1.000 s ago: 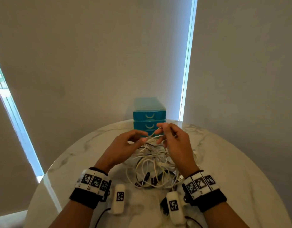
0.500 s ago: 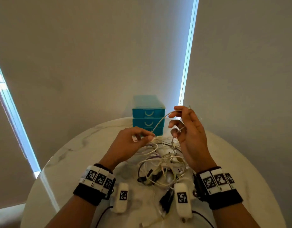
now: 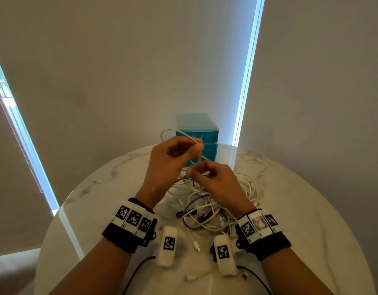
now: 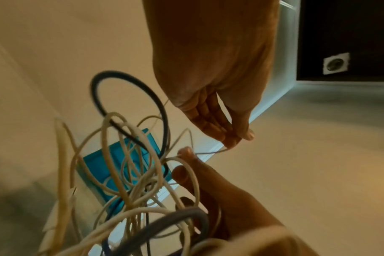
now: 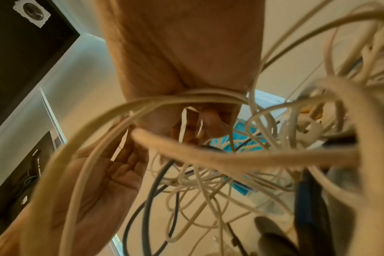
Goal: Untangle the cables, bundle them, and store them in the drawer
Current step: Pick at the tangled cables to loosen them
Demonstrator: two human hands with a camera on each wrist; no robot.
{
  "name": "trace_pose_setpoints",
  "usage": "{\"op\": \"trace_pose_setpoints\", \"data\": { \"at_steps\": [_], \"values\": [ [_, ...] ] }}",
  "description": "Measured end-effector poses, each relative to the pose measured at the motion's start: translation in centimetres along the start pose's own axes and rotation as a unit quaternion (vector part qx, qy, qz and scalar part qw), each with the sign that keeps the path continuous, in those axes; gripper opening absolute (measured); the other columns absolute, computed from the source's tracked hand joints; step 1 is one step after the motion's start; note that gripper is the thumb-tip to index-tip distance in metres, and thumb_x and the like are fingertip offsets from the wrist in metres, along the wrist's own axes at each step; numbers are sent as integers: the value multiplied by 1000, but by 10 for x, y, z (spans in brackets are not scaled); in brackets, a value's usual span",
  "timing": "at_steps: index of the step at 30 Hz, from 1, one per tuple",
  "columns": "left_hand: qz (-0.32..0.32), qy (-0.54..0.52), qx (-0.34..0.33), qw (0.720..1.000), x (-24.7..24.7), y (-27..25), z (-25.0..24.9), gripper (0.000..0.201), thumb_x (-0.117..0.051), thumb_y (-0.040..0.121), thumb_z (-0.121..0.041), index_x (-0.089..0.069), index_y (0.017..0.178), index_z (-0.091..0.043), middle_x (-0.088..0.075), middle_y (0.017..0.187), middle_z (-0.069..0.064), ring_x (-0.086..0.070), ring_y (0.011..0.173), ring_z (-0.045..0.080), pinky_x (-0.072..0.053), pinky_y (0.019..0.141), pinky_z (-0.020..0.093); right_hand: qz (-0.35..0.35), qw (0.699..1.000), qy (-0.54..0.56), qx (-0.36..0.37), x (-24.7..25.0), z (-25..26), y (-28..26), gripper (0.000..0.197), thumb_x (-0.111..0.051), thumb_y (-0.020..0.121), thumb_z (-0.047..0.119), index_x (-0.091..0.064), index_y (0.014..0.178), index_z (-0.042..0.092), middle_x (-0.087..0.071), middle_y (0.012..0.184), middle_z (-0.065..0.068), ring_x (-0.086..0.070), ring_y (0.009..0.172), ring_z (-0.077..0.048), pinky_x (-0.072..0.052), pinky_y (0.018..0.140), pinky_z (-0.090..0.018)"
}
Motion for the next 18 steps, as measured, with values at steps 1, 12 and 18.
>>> {"op": "trace_pose_setpoints", "data": {
  "at_steps": [1, 12, 18],
  "values": [
    [25, 11, -6, 1000, -2, 0, -1, 18, -77, 97, -15, -77, 114, -9, -80, 112, 2, -77, 104, 21, -62, 92, 32, -15, 1000, -5, 3, 1, 0, 0, 12, -82, 93, 42, -81, 100, 32, -79, 92, 12, -75, 86, -11, -65, 82, -37],
    [211, 346, 103, 908, 22, 7, 49, 21, -68, 102, -45, -75, 118, -34, -72, 104, -22, -63, 95, -11, -47, 80, 13, -224, 965, 132, 26, 37, 14, -1, 10, -71, 104, 23, -72, 100, 14, -80, 94, -2, -65, 58, -22, -57, 57, -28],
    [209, 299, 75, 928, 21, 4, 49, 22, -76, 98, -34, -76, 119, -40, -77, 109, -21, -69, 100, -4, -46, 78, 9, -83, 986, 139, -40, 25, 10, -4, 18, -65, 107, 24, -69, 113, 8, -82, 100, -9, -70, 64, -23, -45, 46, -21]
  ]
}}
Point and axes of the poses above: each hand's wrist, its own y-axis towards the middle knuckle, its own x-axis out of the back of the hand, z = x × y, the point moved 2 cm from there along y, towards the middle knuckle
